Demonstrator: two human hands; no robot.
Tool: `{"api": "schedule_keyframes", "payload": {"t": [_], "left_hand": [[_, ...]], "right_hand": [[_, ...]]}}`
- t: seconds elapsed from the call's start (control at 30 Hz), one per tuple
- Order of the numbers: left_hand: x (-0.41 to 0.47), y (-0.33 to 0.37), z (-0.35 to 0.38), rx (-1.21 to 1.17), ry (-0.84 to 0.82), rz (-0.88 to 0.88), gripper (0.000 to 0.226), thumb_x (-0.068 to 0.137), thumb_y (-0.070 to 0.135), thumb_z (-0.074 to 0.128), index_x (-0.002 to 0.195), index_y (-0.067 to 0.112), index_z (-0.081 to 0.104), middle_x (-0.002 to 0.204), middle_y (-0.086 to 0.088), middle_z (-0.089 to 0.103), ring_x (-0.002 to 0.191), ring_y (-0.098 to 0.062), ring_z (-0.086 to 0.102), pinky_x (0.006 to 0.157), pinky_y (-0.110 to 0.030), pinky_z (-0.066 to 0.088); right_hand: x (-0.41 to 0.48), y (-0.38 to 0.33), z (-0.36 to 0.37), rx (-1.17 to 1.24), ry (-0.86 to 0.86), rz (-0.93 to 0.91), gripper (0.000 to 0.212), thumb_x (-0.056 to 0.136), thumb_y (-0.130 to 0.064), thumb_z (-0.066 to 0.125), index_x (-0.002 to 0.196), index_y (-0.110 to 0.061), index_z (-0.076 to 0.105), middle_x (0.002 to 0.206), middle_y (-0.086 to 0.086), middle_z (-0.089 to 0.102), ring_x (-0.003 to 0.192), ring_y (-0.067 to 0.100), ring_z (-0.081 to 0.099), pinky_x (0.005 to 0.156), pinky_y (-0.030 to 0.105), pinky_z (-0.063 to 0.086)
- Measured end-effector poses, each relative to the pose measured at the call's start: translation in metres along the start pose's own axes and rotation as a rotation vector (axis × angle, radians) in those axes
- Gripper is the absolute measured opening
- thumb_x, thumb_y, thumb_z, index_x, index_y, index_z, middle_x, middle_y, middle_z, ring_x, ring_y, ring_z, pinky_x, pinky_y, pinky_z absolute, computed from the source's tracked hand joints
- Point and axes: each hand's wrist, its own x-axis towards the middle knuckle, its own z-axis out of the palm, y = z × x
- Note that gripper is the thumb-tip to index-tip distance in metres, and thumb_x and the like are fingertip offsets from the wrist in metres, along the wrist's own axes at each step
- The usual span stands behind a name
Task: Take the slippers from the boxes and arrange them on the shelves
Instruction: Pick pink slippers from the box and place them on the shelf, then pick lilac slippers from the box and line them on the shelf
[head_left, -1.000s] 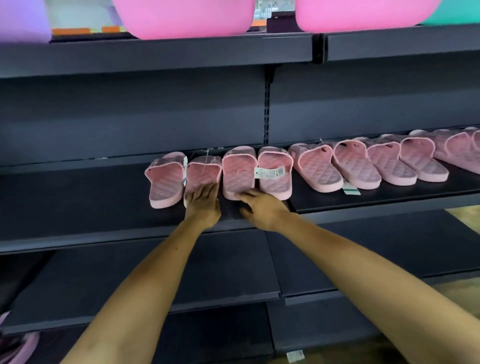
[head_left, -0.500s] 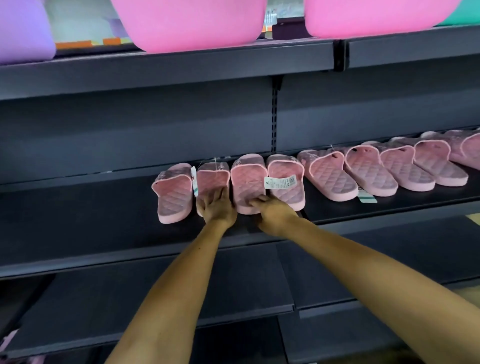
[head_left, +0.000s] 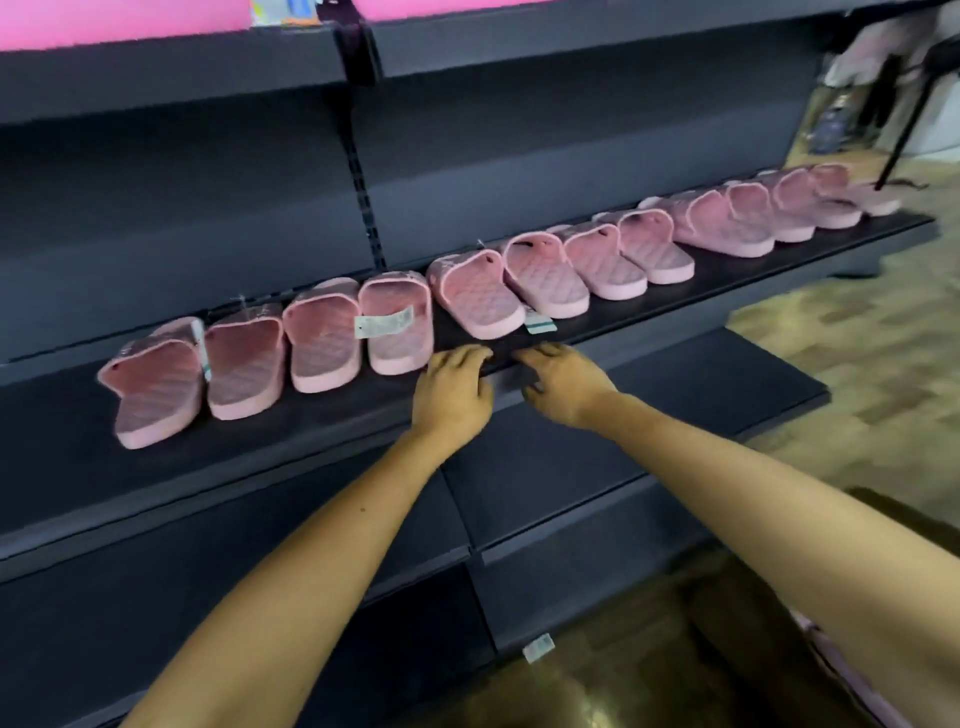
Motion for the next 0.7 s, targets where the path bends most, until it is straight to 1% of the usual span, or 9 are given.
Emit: {"api": "schedule_keyframes", "payload": {"t": [0.1,0.2,0.33,0.4,0.47,0.53,0.6,0.7], "left_hand": [[0.005,0.061,0.049,-0.007,-0.117,0.128,0.043,0.092,0.017,0.045,0.135,0.018,0.043,0.14,0.003,0.045,0.125,-0.025,0.037,0.101,-0.036,0.035],[0.007,0.118,0.097,-0.06,-0.256,0.242,0.041,0.093,0.019,0.044,0.135,0.018,0.043,0.141,0.003,0.044,0.126,-0.025,0.036,0.1,-0.036,0.037],[0.01,0.193,0.151,-0.116,-0.41,0.377,0.041,0.095,0.02,0.043,0.136,0.019,0.041,0.144,0.005,0.039,0.128,-0.024,0.035,0.1,-0.036,0.039],[0.012,0.226,0.173,-0.144,-0.487,0.446,0.04,0.095,0.02,0.043,0.135,0.019,0.041,0.145,0.006,0.038,0.127,-0.024,0.035,0.098,-0.037,0.041],[0.015,0.254,0.195,-0.155,-0.572,0.524,0.04,0.095,0.02,0.042,0.135,0.019,0.041,0.145,0.005,0.038,0.128,-0.024,0.035,0.099,-0.038,0.04],[0.022,0.277,0.221,-0.156,-0.644,0.583,0.042,0.095,0.02,0.042,0.137,0.018,0.04,0.146,0.003,0.037,0.129,-0.026,0.034,0.102,-0.038,0.038],[0.031,0.295,0.248,-0.169,-0.701,0.609,0.042,0.095,0.021,0.043,0.137,0.017,0.04,0.145,0.0,0.038,0.129,-0.028,0.036,0.103,-0.041,0.037],[0.044,0.314,0.286,-0.179,-0.796,0.622,0.039,0.094,0.02,0.044,0.133,0.015,0.044,0.142,-0.003,0.043,0.125,-0.03,0.039,0.1,-0.042,0.038]], "right_hand": [[-0.049,0.073,0.007,-0.014,-0.065,0.206,0.055,0.095,-0.025,0.045,0.146,-0.016,0.026,0.151,0.006,0.03,0.139,0.026,0.027,0.113,0.034,0.022],[-0.096,0.133,0.018,0.016,-0.12,0.396,0.055,0.096,-0.028,0.043,0.146,-0.013,0.025,0.152,0.008,0.028,0.14,0.027,0.024,0.113,0.035,0.022],[-0.151,0.187,0.033,0.087,-0.148,0.607,0.045,0.096,-0.024,0.041,0.138,-0.008,0.037,0.144,0.011,0.039,0.133,0.03,0.034,0.107,0.035,0.028],[-0.171,0.212,0.043,0.11,-0.169,0.693,0.043,0.094,-0.024,0.041,0.133,-0.007,0.042,0.142,0.011,0.042,0.131,0.03,0.036,0.107,0.036,0.03],[-0.189,0.235,0.047,0.155,-0.142,0.793,0.043,0.093,-0.023,0.043,0.133,-0.007,0.043,0.139,0.013,0.044,0.129,0.03,0.038,0.106,0.037,0.031],[-0.204,0.255,0.049,0.182,-0.122,0.868,0.042,0.094,-0.02,0.044,0.134,-0.007,0.044,0.138,0.014,0.045,0.128,0.03,0.039,0.105,0.036,0.032],[-0.214,0.276,0.057,0.191,-0.128,0.921,0.042,0.095,-0.019,0.043,0.136,-0.008,0.043,0.14,0.012,0.044,0.13,0.03,0.039,0.105,0.036,0.031],[-0.222,0.31,0.074,0.226,-0.156,1.039,0.046,0.094,-0.022,0.045,0.139,-0.013,0.04,0.143,0.011,0.042,0.13,0.03,0.038,0.103,0.039,0.036]]}}
